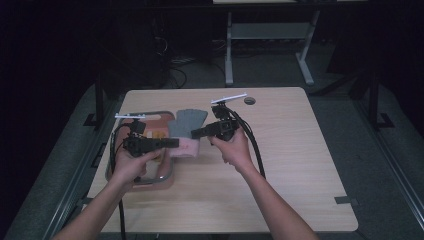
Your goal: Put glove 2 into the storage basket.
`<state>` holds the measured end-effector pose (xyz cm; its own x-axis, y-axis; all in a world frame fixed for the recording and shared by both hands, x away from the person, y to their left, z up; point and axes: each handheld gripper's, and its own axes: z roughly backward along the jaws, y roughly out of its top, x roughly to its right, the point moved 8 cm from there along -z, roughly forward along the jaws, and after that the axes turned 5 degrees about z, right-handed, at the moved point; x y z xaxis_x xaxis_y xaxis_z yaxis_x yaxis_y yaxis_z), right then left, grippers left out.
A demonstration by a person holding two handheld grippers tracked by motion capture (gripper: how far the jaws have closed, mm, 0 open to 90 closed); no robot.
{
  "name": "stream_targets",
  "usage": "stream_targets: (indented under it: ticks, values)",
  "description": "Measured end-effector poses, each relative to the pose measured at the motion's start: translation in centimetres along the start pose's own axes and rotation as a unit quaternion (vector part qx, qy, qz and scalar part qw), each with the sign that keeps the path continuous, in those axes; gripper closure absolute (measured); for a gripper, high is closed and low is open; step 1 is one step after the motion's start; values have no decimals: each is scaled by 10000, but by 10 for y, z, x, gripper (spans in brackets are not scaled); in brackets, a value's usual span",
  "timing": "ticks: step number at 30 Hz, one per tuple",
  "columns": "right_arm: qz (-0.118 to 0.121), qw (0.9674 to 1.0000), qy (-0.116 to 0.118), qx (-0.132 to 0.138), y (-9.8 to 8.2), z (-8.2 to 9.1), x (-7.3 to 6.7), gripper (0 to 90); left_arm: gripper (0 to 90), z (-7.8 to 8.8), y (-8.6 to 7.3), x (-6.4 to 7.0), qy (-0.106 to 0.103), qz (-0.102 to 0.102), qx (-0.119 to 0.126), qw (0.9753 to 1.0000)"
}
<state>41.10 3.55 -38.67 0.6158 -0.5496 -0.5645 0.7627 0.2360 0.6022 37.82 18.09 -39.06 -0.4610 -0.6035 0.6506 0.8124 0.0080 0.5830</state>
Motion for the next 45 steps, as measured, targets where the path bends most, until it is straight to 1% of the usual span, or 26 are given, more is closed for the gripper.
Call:
stream_targets:
  ticks: [2, 6, 10, 11, 12, 18, 20, 24, 26, 27, 29, 32, 34, 35, 36, 40, 45]
  values:
    - [-24, 10000, 58, -32, 1, -2, -1, 768, 664, 1, 0, -2, 13, 18, 0, 10000]
    - [-30, 9999, 91, -80, 2, -8, -2, 768, 665, 6, -1, -6, 49, 28, 1, 10000]
    - [33, 9999, 117, -83, 6, -12, -5, 767, 665, 11, 1, -7, 53, 79, 88, 9999]
    - [34, 9999, 119, -82, 7, -13, -7, 767, 665, 13, 1, -8, 57, 63, 90, 9999]
    - [98, 9998, 113, -91, 9, -14, -9, 766, 665, 16, 1, -9, 69, 77, 122, 9999]
    - [150, 9997, 188, -97, 14, -18, -16, 766, 667, 23, 2, -11, 93, 64, 170, 9998]
    - [153, 9996, 214, -94, 14, -19, -17, 766, 668, 26, 2, -12, 86, 50, 139, 9999]
    - [175, 9994, 271, -105, 14, -23, -19, 764, 669, 31, 2, -14, 160, 24, 80, 9998]
    - [189, 9993, 316, -66, 15, -26, -19, 764, 670, 33, 2, -15, 185, 59, 78, 9998]
    - [151, 9993, 338, -91, 14, -27, -20, 764, 671, 33, 1, -16, 193, 57, 74, 9998]
    - [149, 9992, 372, -95, 14, -30, -21, 763, 672, 36, 1, -18, 218, 79, 76, 9997]
    - [123, 9989, 430, -126, 16, -35, -24, 762, 672, 40, 0, -22, 212, 184, 126, 9995]
    - [130, 9988, 460, -135, 18, -38, -25, 761, 672, 43, 0, -23, 242, 176, 133, 9995]
    - [130, 9988, 460, -135, 18, -38, -25, 761, 672, 44, 1, -23, 251, 214, 159, 9993]
    - [132, 9987, 467, -128, 18, -39, -26, 760, 672, 47, 1, -24, 270, 193, 155, 9993]
    - [125, 9983, 549, -140, 21, -45, -31, 758, 673, 52, 1, -26, 315, 211, 191, 9991]
    - [101, 9982, 568, -183, 22, -52, -33, 758, 674, 58, -1, -31, 369, 234, 212, 9988]
